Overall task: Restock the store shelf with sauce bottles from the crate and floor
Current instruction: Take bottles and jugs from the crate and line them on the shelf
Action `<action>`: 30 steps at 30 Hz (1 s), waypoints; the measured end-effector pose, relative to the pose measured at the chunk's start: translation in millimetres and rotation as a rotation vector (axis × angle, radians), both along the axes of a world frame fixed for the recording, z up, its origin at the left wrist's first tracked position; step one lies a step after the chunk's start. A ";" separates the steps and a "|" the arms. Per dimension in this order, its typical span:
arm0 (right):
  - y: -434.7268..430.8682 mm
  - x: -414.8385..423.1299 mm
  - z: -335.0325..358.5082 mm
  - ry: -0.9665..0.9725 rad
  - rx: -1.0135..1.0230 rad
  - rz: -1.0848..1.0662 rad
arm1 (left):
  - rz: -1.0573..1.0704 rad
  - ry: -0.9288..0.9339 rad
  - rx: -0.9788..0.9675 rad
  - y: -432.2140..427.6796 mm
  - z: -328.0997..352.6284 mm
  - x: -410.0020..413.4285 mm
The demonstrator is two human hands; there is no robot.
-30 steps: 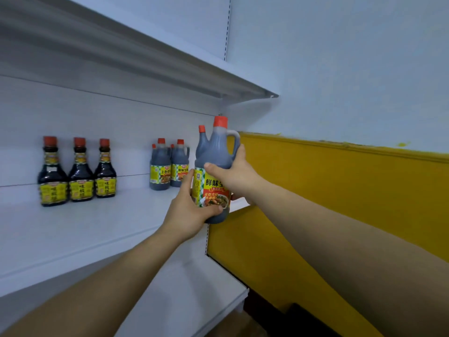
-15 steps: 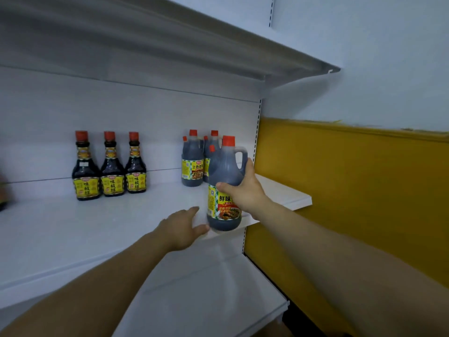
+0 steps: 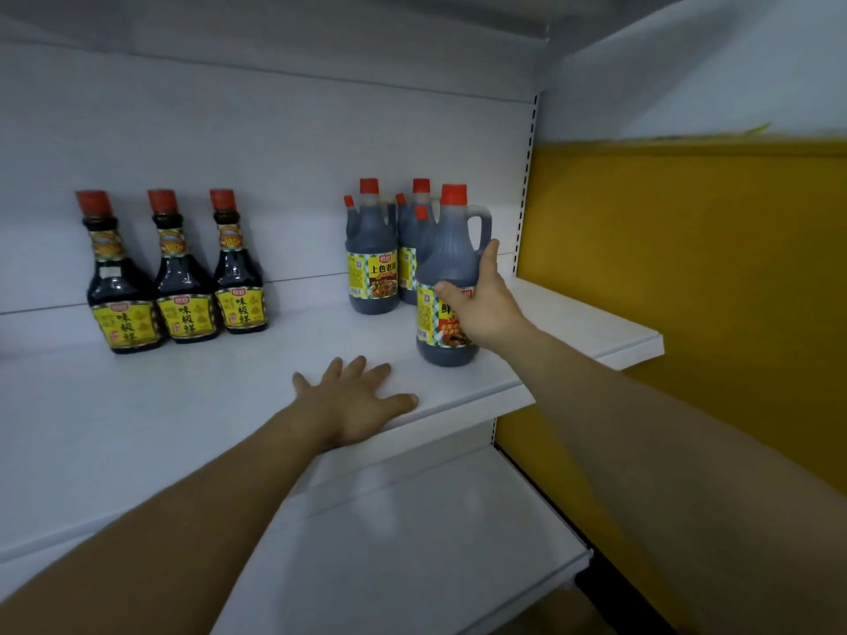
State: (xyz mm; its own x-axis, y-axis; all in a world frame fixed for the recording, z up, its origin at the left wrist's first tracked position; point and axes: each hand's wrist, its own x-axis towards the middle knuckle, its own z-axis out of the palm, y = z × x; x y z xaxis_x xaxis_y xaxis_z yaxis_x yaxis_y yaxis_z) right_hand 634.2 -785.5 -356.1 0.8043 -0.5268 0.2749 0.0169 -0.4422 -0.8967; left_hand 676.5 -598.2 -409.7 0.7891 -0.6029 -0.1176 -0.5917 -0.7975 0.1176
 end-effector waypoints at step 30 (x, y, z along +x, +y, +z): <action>-80.3 113.1 -16.3 -0.006 -0.056 0.006 | 0.000 0.009 0.016 -3.5 -11.2 7.4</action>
State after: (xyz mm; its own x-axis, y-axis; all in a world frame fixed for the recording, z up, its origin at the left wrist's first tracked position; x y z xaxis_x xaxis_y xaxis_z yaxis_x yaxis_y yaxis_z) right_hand 747.3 -865.8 -372.4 0.8054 -0.5060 0.3087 0.0251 -0.4912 -0.8707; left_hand 684.0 -601.8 -420.9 0.7882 -0.6005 -0.1345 -0.5903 -0.7996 0.1106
